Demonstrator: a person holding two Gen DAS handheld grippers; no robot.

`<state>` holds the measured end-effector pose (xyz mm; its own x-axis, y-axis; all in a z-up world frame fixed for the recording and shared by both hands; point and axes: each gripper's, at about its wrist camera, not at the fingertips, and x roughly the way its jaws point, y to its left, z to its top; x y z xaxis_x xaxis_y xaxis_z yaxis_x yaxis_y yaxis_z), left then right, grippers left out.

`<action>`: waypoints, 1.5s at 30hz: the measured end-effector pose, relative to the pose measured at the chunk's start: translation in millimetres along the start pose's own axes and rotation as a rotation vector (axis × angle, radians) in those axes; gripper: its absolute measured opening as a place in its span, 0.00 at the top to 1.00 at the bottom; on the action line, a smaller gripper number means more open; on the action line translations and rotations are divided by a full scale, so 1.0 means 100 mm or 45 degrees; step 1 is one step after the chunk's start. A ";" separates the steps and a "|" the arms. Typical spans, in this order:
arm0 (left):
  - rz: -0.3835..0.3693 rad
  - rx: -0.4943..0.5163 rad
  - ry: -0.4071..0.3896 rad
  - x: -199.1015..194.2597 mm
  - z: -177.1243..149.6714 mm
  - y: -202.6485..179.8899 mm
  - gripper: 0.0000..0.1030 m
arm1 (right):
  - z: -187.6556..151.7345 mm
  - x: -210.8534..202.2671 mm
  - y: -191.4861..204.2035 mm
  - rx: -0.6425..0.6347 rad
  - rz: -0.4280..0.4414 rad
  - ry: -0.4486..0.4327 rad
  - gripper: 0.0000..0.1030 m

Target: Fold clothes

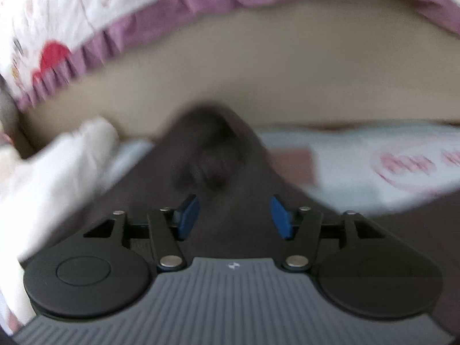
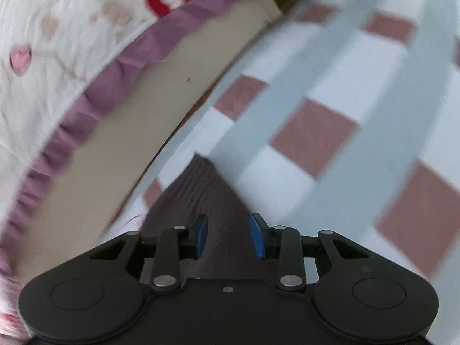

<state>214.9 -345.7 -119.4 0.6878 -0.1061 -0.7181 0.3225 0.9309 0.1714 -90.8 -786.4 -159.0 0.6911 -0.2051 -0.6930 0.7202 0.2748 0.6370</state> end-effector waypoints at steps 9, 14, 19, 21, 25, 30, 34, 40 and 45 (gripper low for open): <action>-0.268 0.006 0.128 -0.65 -0.87 -0.38 0.49 | -0.66 -0.70 -0.51 -0.044 -0.379 0.009 0.59; -0.267 0.044 0.168 -0.88 -0.92 -0.52 0.47 | -0.79 -0.71 -0.55 0.027 -0.297 0.037 0.59; -0.258 0.043 0.178 -0.99 -0.87 -0.47 0.47 | -0.97 -0.60 -0.28 -0.202 -0.350 -0.001 0.88; -0.262 0.048 0.193 -0.98 -0.83 -0.43 0.47 | -1.05 -0.70 -0.11 -0.336 -0.425 -0.142 0.88; -0.201 0.135 0.133 -1.12 -0.81 -0.40 0.45 | -1.20 -1.03 0.06 -0.459 -0.643 -0.387 0.89; -0.201 0.175 0.238 -1.06 -0.83 -0.36 0.45 | -1.15 -0.91 -0.11 -0.353 -0.729 -0.266 0.88; -0.229 0.355 0.256 -1.04 -0.60 -0.42 0.45 | -1.20 -0.93 -0.05 -0.392 -0.801 -0.271 0.84; -0.281 0.587 0.214 -1.30 0.07 -0.18 0.45 | -1.32 -1.14 0.30 -0.590 -0.595 -0.529 0.61; -0.243 0.683 0.303 -1.65 0.46 0.34 0.45 | -1.44 -1.03 0.46 -0.684 -0.039 -0.284 0.62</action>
<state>142.2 -312.8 36.5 0.4421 -0.1151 -0.8896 0.7503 0.5909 0.2964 -136.9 -617.0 -107.1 0.7084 -0.3972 -0.5835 0.6488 0.6919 0.3166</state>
